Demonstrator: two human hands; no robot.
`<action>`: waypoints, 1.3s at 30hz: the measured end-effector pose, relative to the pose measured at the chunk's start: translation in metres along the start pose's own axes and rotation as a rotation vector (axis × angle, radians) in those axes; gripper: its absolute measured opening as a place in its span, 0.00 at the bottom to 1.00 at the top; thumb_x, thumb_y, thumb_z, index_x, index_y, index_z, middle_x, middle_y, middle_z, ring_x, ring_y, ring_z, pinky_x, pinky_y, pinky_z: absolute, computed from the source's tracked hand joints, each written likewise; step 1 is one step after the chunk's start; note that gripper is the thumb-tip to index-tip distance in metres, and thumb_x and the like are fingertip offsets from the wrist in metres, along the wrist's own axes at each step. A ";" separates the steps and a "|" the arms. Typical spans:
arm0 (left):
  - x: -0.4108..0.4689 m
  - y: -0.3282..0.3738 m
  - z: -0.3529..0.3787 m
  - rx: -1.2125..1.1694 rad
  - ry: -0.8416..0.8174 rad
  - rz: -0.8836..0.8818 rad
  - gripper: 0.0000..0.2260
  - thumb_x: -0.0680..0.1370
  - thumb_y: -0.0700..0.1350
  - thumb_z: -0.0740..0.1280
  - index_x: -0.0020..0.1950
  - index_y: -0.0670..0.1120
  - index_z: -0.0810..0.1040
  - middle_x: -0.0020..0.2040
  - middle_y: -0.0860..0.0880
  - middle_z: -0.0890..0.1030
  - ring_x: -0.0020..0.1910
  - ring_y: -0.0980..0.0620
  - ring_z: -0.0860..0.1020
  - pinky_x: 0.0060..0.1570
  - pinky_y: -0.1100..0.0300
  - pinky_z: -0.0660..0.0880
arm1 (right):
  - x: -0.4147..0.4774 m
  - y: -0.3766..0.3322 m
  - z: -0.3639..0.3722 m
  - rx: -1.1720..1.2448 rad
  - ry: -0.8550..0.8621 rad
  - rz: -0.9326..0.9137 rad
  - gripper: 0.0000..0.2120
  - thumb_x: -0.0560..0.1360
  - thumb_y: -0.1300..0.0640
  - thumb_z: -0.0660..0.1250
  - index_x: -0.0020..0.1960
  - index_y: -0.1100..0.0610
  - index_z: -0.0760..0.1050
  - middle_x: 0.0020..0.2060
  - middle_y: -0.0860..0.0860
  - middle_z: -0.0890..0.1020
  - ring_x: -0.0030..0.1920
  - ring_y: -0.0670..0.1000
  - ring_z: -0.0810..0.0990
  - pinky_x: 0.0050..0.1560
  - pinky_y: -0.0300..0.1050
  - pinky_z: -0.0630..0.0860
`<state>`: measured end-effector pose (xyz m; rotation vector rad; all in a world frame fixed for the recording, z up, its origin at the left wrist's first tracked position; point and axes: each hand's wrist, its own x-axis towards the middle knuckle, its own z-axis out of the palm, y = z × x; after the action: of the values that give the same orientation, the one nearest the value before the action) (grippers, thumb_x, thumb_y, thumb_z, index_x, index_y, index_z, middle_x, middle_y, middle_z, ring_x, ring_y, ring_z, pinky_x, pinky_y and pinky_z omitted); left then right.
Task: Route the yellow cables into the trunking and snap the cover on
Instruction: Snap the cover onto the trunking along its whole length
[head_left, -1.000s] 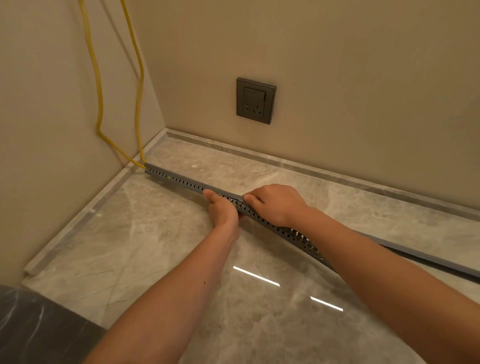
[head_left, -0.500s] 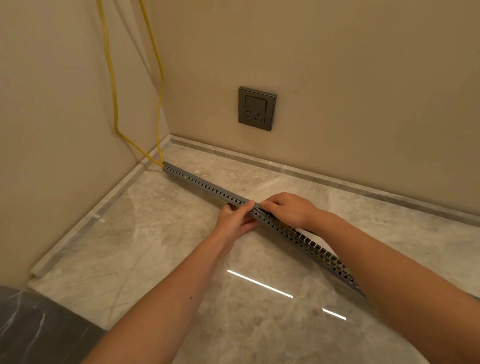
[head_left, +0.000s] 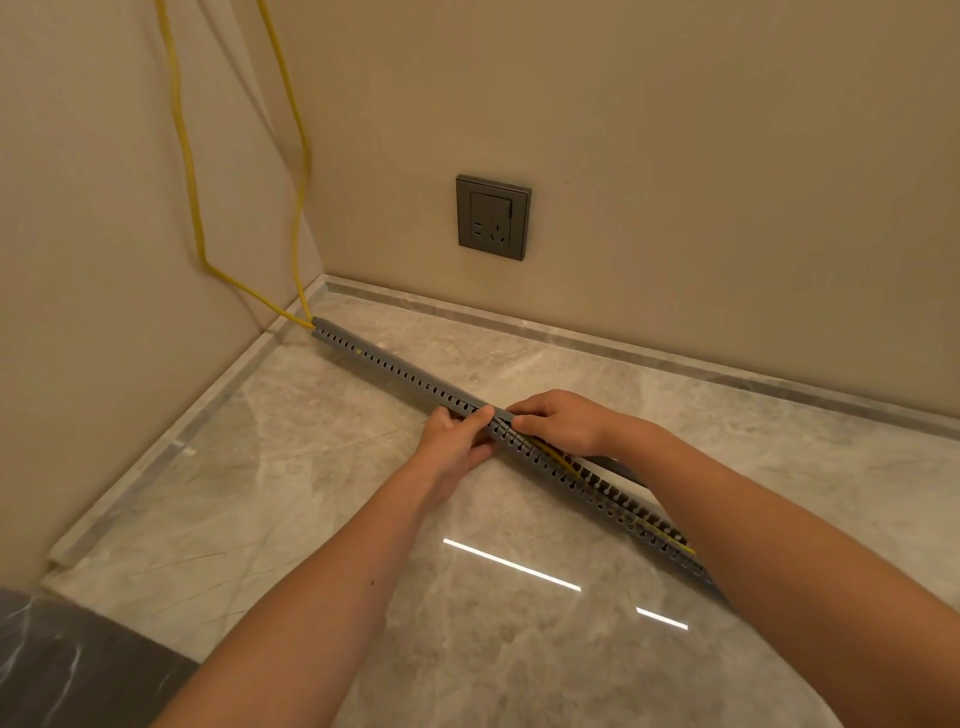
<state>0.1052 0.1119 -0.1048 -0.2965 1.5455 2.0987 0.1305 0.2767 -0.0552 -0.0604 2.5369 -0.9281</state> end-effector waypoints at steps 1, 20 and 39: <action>0.000 -0.001 0.001 -0.019 0.011 -0.001 0.15 0.78 0.39 0.68 0.61 0.38 0.67 0.57 0.36 0.80 0.55 0.43 0.81 0.57 0.46 0.78 | 0.000 -0.001 0.000 0.011 0.004 0.003 0.16 0.81 0.52 0.58 0.65 0.54 0.77 0.58 0.51 0.81 0.57 0.51 0.78 0.62 0.48 0.72; 0.010 0.045 -0.013 1.660 -0.349 0.613 0.17 0.81 0.54 0.58 0.70 0.56 0.69 0.70 0.56 0.70 0.73 0.53 0.60 0.74 0.50 0.47 | 0.004 -0.001 -0.009 -0.080 -0.065 0.133 0.13 0.76 0.47 0.66 0.55 0.52 0.81 0.40 0.50 0.79 0.41 0.51 0.75 0.47 0.47 0.71; 0.088 0.063 -0.003 1.524 -0.959 0.382 0.12 0.78 0.51 0.61 0.56 0.57 0.82 0.39 0.58 0.79 0.40 0.54 0.75 0.49 0.52 0.75 | -0.010 -0.036 0.091 -0.354 0.998 0.305 0.10 0.70 0.56 0.69 0.52 0.52 0.81 0.44 0.47 0.79 0.45 0.52 0.76 0.44 0.47 0.69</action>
<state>-0.0023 0.1193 -0.0943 1.3495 1.9986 0.4717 0.1727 0.1956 -0.0904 0.8574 3.4234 -0.4002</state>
